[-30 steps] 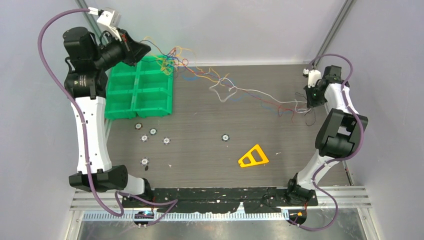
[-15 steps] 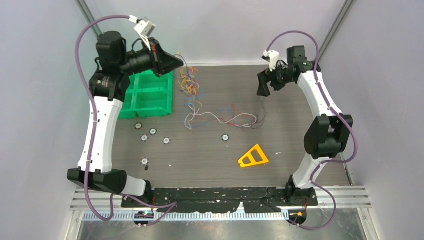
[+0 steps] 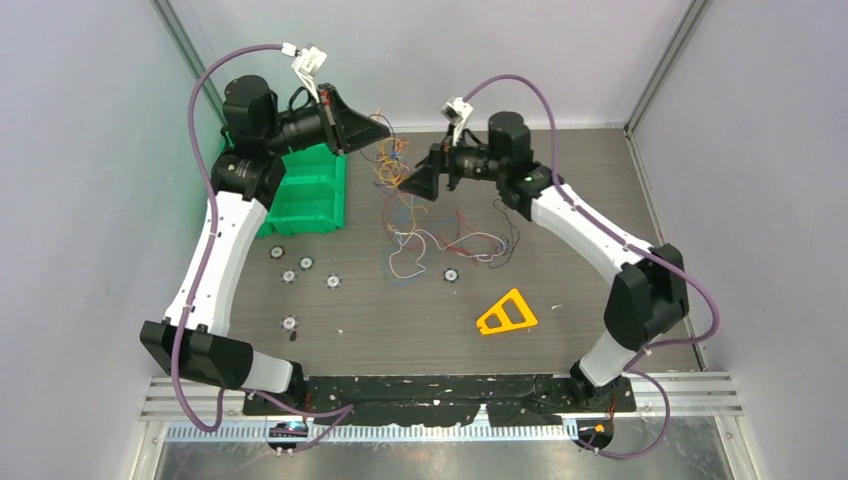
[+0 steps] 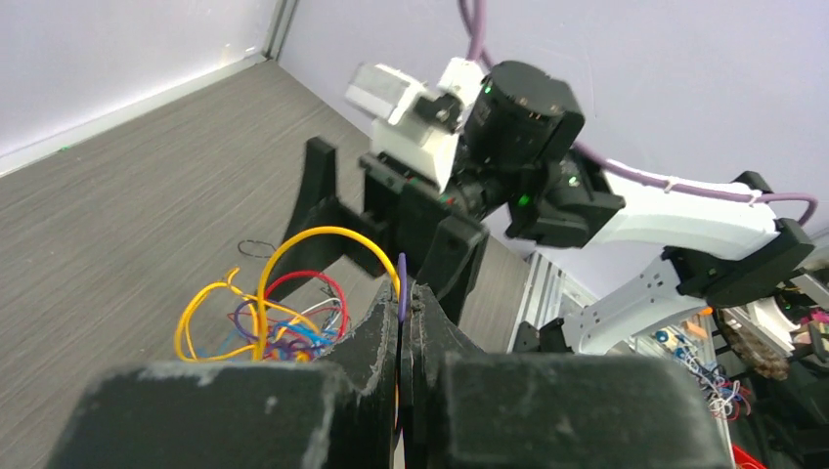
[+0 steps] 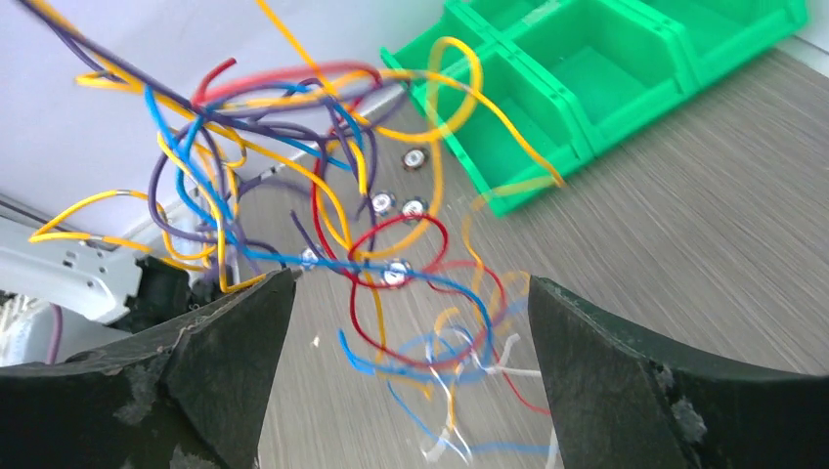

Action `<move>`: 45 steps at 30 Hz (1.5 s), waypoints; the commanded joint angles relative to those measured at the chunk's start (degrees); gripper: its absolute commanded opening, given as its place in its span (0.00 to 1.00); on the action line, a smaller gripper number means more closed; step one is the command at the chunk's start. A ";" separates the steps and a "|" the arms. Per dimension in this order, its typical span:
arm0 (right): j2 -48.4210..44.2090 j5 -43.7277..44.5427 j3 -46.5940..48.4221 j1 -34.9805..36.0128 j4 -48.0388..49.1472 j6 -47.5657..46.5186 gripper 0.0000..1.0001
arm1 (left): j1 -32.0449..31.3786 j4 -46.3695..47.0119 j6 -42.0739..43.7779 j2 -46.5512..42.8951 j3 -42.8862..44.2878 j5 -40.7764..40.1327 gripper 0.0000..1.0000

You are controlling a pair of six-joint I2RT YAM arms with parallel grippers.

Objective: Untangle the cables

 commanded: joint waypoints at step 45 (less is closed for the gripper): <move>0.10 -3.49 10.11 -10.99 -31.79 -19.81 0.98 | -1.42 12.40 -12.92 -0.75 7.33 -1.28 0.00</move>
